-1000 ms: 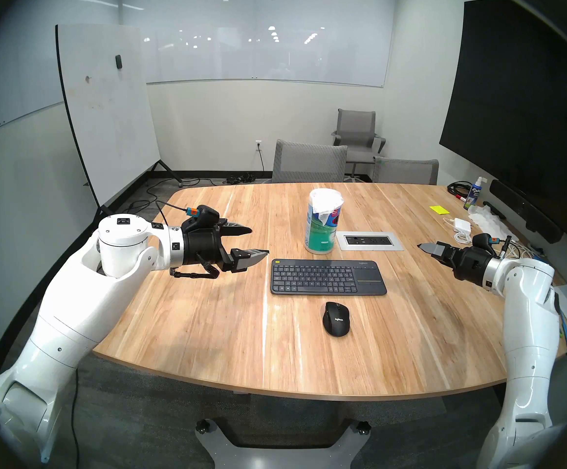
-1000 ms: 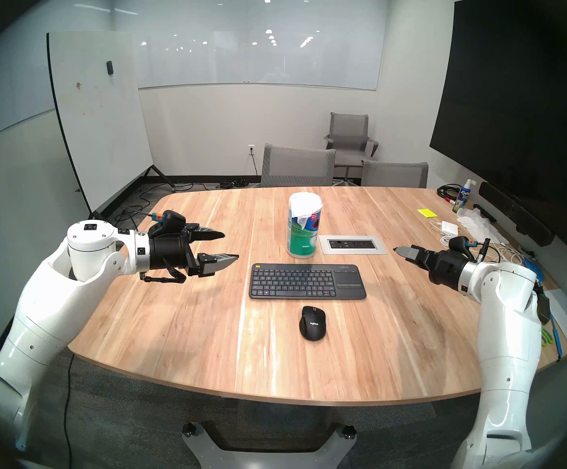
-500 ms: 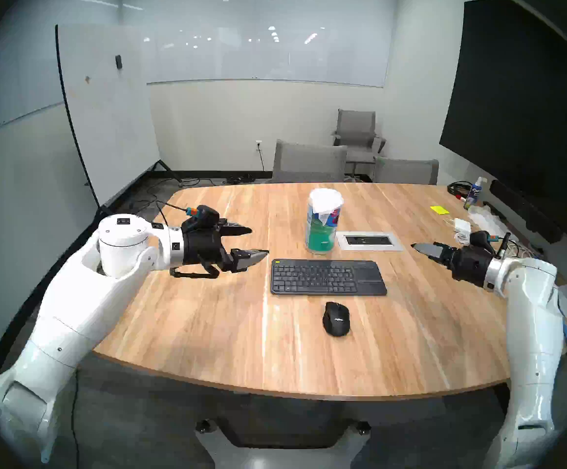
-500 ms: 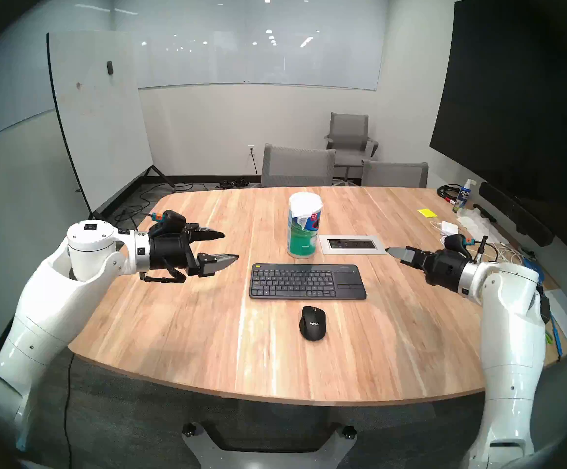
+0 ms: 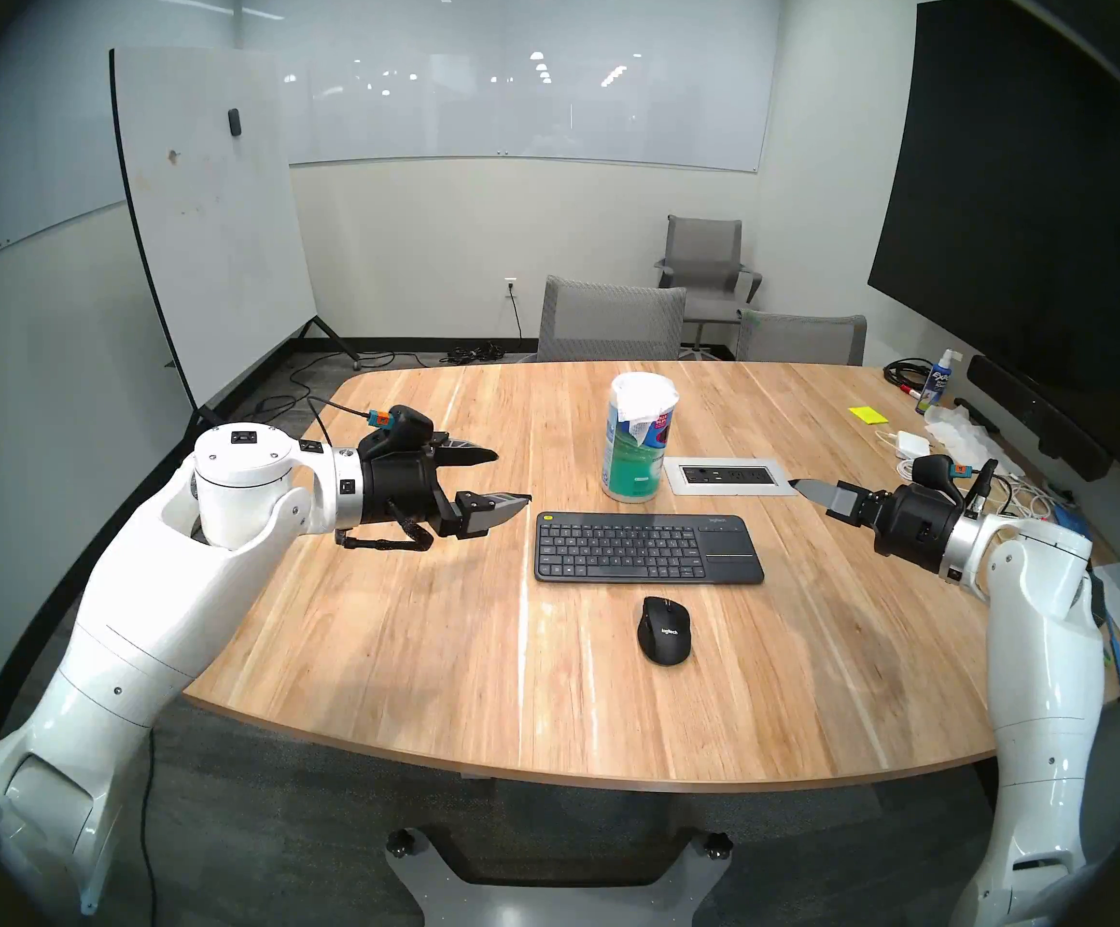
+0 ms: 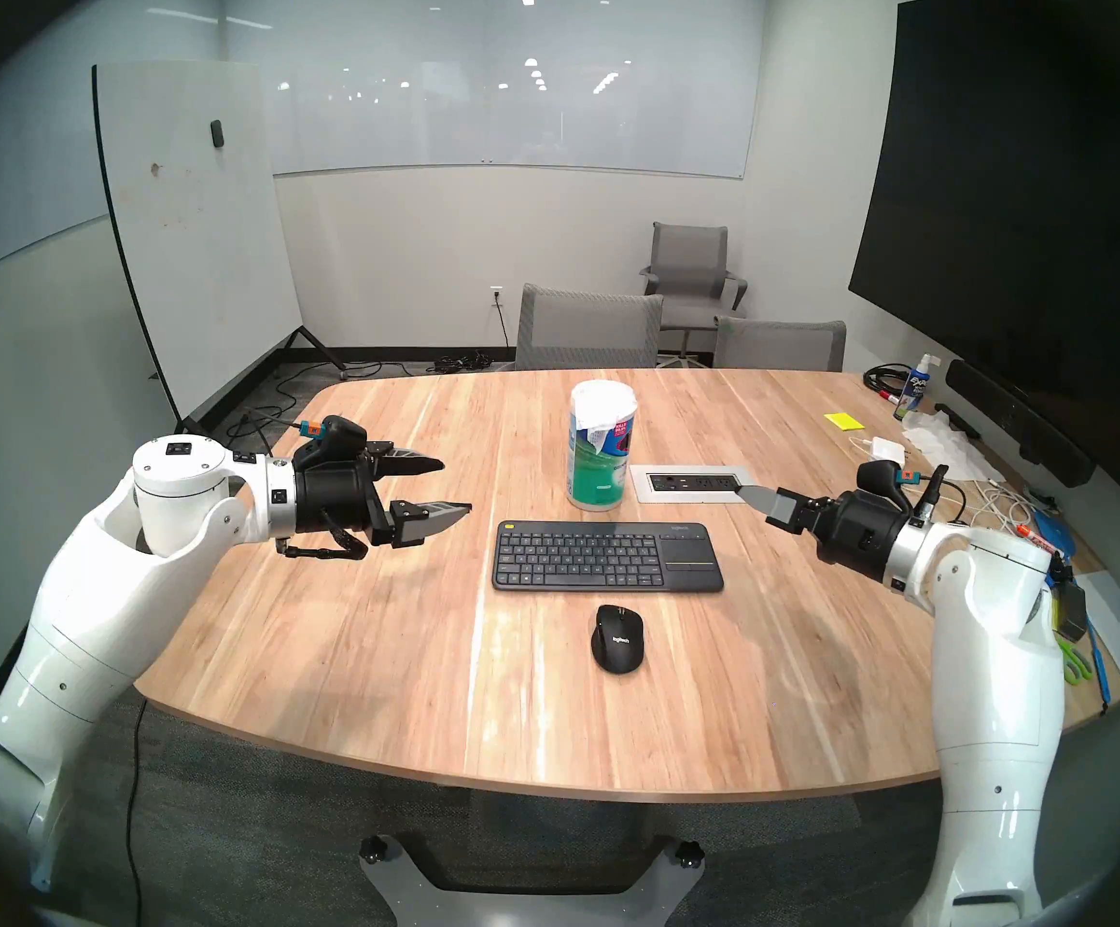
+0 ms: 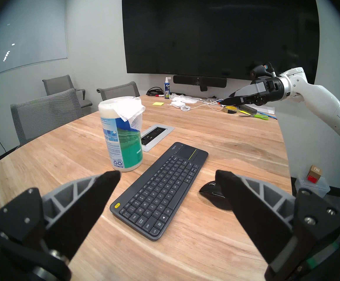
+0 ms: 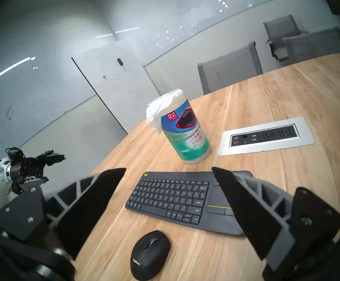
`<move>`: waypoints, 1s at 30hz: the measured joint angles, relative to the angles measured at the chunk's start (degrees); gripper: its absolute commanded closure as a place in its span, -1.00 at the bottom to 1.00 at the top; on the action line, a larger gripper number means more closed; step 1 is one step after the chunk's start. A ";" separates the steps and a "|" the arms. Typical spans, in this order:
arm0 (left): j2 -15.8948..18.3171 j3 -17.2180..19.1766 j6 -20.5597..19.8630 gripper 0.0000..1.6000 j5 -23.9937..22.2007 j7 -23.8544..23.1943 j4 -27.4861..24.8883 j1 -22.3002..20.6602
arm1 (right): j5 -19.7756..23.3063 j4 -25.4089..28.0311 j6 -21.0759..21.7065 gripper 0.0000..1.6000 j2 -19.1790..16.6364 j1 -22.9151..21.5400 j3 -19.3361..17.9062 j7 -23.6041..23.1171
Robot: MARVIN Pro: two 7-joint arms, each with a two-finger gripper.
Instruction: Wipe the keyboards and mice with a disinfecting wipe, then set the wipe down
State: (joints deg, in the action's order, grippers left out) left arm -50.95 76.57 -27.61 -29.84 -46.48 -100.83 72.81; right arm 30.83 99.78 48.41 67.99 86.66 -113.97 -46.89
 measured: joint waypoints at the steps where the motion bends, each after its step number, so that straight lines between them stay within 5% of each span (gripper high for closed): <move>1: 0.00 0.00 0.00 -1.00 0.00 0.00 0.00 0.00 | -0.06 0.25 -0.24 -1.00 0.27 -0.01 0.24 0.22; 30: 0.00 0.00 0.00 -1.00 0.00 0.00 0.00 0.00 | -0.07 0.94 -3.57 -1.00 4.43 -0.01 0.41 3.10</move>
State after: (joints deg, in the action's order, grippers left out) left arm -50.95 76.57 -27.61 -29.84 -46.48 -100.83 72.81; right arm 30.76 100.72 44.84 72.42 86.64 -113.56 -43.80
